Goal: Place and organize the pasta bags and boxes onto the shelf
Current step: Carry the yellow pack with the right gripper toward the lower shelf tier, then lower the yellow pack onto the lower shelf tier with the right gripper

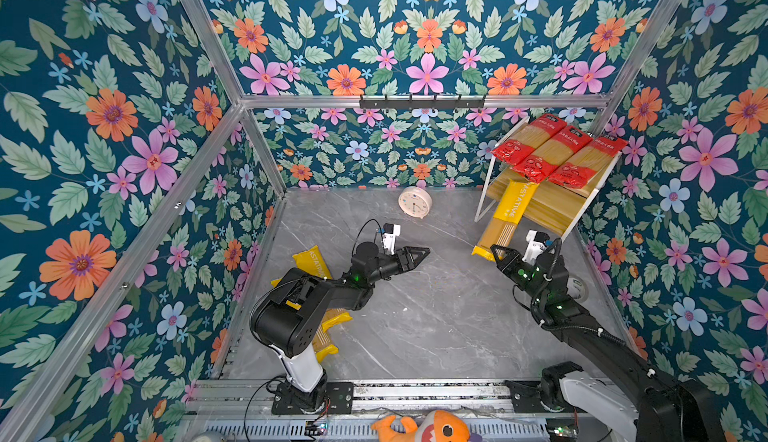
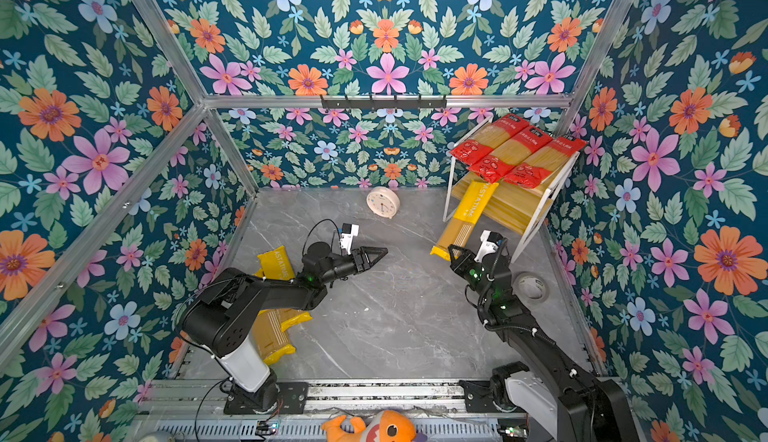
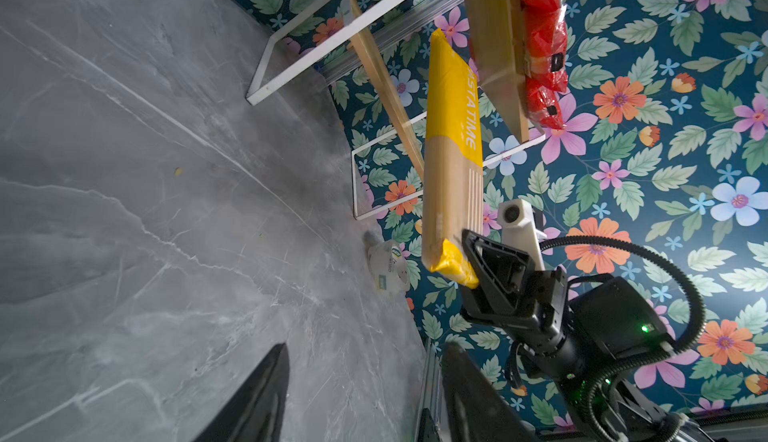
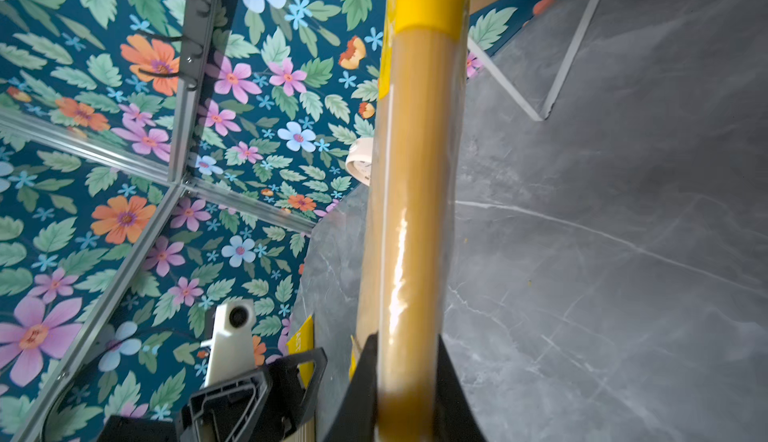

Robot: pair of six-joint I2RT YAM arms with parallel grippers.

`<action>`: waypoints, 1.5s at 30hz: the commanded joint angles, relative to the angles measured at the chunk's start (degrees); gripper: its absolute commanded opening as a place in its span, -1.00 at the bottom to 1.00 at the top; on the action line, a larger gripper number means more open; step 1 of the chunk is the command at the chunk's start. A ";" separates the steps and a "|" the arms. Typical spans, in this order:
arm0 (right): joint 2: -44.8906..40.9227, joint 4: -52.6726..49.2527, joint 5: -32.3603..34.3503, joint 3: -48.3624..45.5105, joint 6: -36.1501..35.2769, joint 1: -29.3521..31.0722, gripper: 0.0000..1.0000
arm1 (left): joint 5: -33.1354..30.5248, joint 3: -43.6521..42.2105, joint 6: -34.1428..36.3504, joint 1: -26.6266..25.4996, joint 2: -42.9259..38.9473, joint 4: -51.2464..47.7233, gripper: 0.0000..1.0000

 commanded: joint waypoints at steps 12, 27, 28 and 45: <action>27.11 24.99 0.35 17.29 -0.12 -8.56 -1.00 | -1.78 -1.35 6.97 0.00 -3.32 -6.75 0.21; 38.83 25.28 -1.28 22.71 9.76 -11.17 -0.19 | -2.18 -2.04 8.71 0.00 -3.69 -8.50 0.21; 38.17 24.24 -1.42 22.33 9.89 -11.14 -0.16 | -1.97 -1.91 8.67 0.00 -3.60 -8.29 0.21; 34.17 27.60 -1.86 13.77 12.50 -10.68 -0.09 | -1.34 -0.59 8.21 -0.35 -1.92 -7.81 0.21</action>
